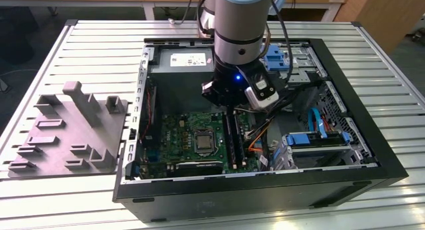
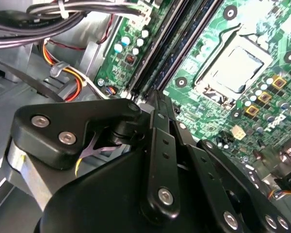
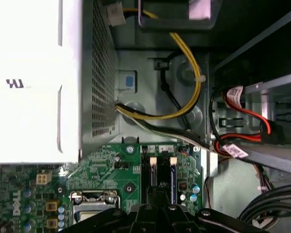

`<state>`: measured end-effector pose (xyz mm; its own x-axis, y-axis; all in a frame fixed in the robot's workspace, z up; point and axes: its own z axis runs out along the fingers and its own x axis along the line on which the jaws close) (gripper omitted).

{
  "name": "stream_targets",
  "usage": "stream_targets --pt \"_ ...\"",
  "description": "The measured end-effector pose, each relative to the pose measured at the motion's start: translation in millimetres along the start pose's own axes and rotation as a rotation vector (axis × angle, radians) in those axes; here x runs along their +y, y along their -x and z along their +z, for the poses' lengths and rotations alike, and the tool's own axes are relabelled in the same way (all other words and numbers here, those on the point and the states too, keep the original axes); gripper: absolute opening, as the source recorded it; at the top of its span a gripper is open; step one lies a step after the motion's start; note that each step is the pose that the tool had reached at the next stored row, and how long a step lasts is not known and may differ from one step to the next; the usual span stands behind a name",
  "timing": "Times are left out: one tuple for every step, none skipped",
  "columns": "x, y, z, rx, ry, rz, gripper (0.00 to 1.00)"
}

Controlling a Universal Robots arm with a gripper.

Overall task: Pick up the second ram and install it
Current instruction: 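Press down the second ram until it locks into place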

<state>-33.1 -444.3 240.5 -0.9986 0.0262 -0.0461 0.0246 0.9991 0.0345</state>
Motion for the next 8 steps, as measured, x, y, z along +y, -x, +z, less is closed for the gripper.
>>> stream_targets --pt "-2.1 0.1 -0.1 0.0000 -0.0001 0.000 0.10" --pt "-4.6 0.1 -0.1 -0.0001 0.0002 0.000 0.10" --pt "-7.2 0.2 -0.2 0.0000 0.0001 0.000 0.10" --pt "-10.1 0.3 -0.3 0.0000 0.0001 0.000 0.10" --pt "-12.7 0.3 -0.4 0.0000 0.0000 0.000 0.10" --pt "-15.3 0.4 -0.5 0.0000 0.0000 0.000 0.10" --pt "-17.7 0.5 -0.5 0.0000 0.0000 0.000 0.10" --pt "-19.9 0.5 -0.6 0.0000 0.0001 0.000 0.10"
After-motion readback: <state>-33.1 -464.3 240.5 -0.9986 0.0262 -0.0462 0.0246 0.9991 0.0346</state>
